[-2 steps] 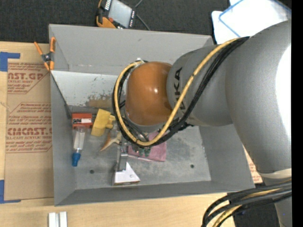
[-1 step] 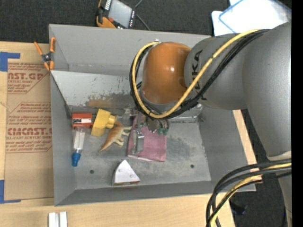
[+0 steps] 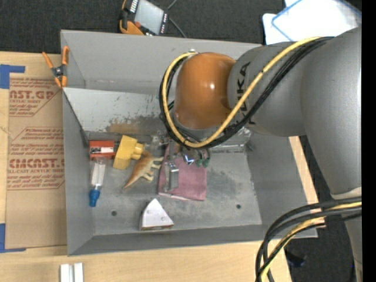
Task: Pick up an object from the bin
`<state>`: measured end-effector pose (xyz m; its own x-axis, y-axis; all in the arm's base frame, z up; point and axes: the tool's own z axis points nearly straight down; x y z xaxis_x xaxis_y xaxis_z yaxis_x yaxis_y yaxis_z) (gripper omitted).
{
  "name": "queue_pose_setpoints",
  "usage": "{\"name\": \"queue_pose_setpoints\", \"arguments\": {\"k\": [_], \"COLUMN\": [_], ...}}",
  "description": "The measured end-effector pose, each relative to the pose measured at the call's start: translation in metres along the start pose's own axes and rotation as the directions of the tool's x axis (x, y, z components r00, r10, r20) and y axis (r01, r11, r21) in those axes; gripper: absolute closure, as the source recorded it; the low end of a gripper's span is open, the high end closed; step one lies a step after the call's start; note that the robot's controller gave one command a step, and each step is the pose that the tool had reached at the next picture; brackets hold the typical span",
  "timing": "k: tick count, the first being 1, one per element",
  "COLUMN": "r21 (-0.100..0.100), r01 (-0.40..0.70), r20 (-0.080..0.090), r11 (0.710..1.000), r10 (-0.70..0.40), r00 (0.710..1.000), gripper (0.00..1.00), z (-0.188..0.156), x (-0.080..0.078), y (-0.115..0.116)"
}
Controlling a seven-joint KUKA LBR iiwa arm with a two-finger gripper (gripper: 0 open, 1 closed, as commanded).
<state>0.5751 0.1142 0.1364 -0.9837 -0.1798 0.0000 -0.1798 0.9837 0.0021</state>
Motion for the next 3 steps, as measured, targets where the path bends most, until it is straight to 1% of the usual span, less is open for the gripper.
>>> {"name": "queue_pose_setpoints", "arguments": {"k": [1,2,3], "r21": [-0.001,0.002,0.004], "r01": [0.169,0.271,0.613], "r20": [0.000,0.008,0.010], "r11": [0.986,0.963,0.790], "r10": [-0.169,-0.271,-0.613], "r00": [0.986,0.963,0.790], "gripper": [0.00,0.00,1.00], "z": [0.017,0.065,0.065], "x": [0.014,-0.002,0.006], "y": [-0.037,-0.030,-0.030]}}
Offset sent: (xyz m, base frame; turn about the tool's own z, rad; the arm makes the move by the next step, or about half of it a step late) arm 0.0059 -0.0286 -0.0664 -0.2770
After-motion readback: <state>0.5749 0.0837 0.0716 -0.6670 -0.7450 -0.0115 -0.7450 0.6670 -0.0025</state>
